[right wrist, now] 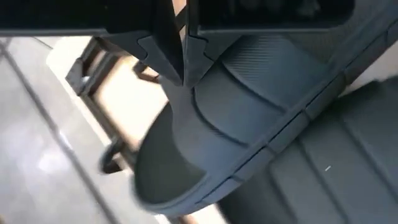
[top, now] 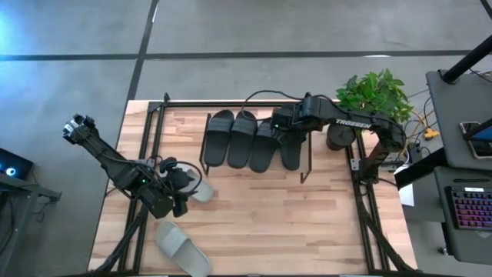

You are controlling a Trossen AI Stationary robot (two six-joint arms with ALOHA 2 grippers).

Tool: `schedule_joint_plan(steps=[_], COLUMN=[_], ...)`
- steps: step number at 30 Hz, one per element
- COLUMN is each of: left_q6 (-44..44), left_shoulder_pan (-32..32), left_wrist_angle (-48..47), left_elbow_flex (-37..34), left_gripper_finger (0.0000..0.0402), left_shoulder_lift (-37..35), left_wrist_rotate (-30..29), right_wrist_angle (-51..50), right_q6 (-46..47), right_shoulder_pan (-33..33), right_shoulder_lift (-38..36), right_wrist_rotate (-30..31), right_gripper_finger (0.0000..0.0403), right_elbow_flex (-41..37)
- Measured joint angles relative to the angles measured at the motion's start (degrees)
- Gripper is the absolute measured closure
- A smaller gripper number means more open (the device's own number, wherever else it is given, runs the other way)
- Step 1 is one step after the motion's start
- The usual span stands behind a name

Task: Pick and place slides into the shelf
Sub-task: Put the black slipper on the shelf

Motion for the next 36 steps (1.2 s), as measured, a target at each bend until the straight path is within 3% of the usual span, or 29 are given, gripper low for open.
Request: schedule_joint_plan(steps=[3,7,13,16,19,23,27,36], left_q6=[-0.1,-0.1,-0.3,-0.3,-0.3,-0.2,0.2,3.0], left_shoulder_pan=[0.0,0.0,0.0,0.0,0.0,0.0,0.0,0.0], left_wrist_angle=[0.0,0.0,0.0,0.0,0.0,0.0,0.0,0.0], left_elbow_flex=[0.0,0.0,0.0,0.0,0.0,0.0,0.0,0.0], left_gripper_finger=[0.0212,0.0212,0.0212,0.0212,0.0212,0.0212,0.0212,0.0212], left_shoulder_lift=[0.0,0.0,0.0,0.0,0.0,0.0,0.0,0.0], left_wrist_rotate=[-0.2,-0.3,-0.2,-0.2,-0.1,-0.1,-0.2,-1.4], right_wrist_angle=[-2.3,-2.8,-2.5,-2.7,-2.7,-2.6,-2.7,-2.6], right_q6=[-0.1,-0.2,3.3,3.4,2.1,2.2,7.7,23.6], right_shoulder_pan=[0.1,1.1,5.1,7.7,11.5,18.3,24.6,29.0], right_shoulder_lift=[-0.1,-0.2,-1.7,-3.4,-4.5,-4.4,-3.3,-2.7], right_wrist_rotate=[-5.8,-8.4,6.3,10.0,9.4,2.9,-1.8,1.4], right_gripper_finger=[0.0394,0.0394,0.0394,0.0394,0.0394,0.0394,0.0383,0.0358], right_elbow_flex=[-0.1,-0.3,3.0,6.7,10.0,11.8,8.1,-6.4])
